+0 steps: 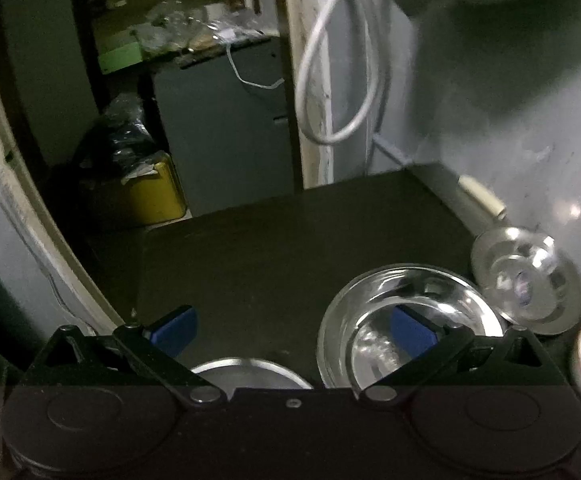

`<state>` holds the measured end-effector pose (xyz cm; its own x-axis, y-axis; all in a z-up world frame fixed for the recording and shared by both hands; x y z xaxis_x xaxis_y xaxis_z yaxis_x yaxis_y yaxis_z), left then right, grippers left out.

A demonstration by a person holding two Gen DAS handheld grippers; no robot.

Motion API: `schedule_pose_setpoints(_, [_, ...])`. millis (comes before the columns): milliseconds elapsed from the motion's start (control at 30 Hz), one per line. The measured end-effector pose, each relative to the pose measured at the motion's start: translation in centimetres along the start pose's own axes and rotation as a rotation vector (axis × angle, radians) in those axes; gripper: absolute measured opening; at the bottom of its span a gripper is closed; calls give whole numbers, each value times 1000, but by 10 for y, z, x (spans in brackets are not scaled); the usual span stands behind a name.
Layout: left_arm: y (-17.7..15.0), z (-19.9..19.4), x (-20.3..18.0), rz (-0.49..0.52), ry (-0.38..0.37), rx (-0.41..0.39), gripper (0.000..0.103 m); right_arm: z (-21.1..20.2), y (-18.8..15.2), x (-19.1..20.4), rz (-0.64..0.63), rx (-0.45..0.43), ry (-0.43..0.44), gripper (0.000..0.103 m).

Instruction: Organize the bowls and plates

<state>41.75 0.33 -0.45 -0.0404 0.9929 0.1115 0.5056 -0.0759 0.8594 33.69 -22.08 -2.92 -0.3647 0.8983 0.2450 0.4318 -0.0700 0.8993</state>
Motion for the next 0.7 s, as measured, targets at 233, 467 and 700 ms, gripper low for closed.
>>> schedule_pose_setpoints(233, [1,45,-7,24,-50,108,102,29,-7,2,-8,63,35,103])
schedule_pose_setpoints(467, [-6,64,-12,9,-108,168,91,48,-11,-3,22,86,35,84])
schedule_pose_setpoints(700, [-15,72,-12,-16,-119,221,75,61,-17,-4,42,122,41,76])
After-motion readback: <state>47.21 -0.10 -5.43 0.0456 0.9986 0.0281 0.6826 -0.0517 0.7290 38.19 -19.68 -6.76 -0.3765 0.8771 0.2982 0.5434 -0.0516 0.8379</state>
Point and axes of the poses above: each gripper's, at about its wrist camera, not at the fingertips, and z roughly the way its jaws point, x to its left, y to its top, the point moved 4 cm from there along z, roughly the way its jaws point, and after that the axes turned 13 degrees about -x, right-handed, at the moved point
